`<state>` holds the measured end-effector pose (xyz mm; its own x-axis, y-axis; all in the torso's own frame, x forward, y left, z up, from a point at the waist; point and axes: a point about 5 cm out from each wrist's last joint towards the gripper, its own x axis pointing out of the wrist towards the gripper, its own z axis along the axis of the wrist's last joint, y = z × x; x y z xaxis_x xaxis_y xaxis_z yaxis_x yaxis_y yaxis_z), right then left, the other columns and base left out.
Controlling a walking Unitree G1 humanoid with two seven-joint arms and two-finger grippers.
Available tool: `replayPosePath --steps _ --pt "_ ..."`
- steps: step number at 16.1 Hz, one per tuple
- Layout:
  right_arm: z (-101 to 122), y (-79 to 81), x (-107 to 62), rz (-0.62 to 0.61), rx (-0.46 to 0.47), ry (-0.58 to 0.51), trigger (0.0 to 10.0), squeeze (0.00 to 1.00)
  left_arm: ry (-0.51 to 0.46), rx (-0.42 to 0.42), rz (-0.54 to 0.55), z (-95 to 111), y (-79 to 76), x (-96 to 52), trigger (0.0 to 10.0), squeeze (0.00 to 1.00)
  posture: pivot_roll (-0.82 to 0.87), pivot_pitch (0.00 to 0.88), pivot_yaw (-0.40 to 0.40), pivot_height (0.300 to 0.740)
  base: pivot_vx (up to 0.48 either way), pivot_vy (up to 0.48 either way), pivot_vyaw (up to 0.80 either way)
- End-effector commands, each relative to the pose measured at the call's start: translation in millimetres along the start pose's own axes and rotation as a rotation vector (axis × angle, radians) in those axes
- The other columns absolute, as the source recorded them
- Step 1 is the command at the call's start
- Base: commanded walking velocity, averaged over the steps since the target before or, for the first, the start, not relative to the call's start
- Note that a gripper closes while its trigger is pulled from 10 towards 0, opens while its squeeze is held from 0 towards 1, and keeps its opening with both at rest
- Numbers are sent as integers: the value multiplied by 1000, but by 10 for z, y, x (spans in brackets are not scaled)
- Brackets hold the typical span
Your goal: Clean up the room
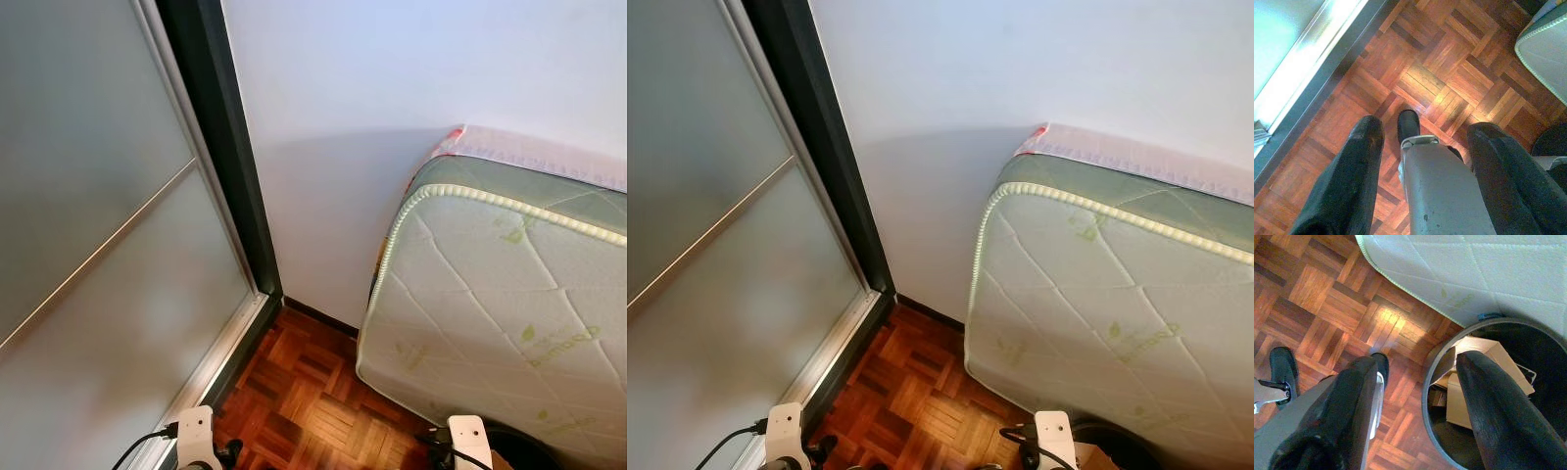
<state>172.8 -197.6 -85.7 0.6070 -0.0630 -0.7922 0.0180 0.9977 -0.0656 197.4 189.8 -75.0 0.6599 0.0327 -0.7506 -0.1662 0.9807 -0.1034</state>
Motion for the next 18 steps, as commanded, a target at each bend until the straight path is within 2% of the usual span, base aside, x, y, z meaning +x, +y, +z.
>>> replayPosePath --steps 1,9,18 --pt "442 -9 103 86 183 13 10000 0 58 196 -28 244 122 45 10000 0 -35 0 17 740 0 0 0" --pt "442 -9 103 86 183 13 10000 0 58 196 -28 244 122 45 10000 0 -35 0 17 740 0 0 0" --pt "460 6 107 92 230 14 10000 0 76 205 -22 261 140 47 10000 0 -36 0 29 740 0 0 0"
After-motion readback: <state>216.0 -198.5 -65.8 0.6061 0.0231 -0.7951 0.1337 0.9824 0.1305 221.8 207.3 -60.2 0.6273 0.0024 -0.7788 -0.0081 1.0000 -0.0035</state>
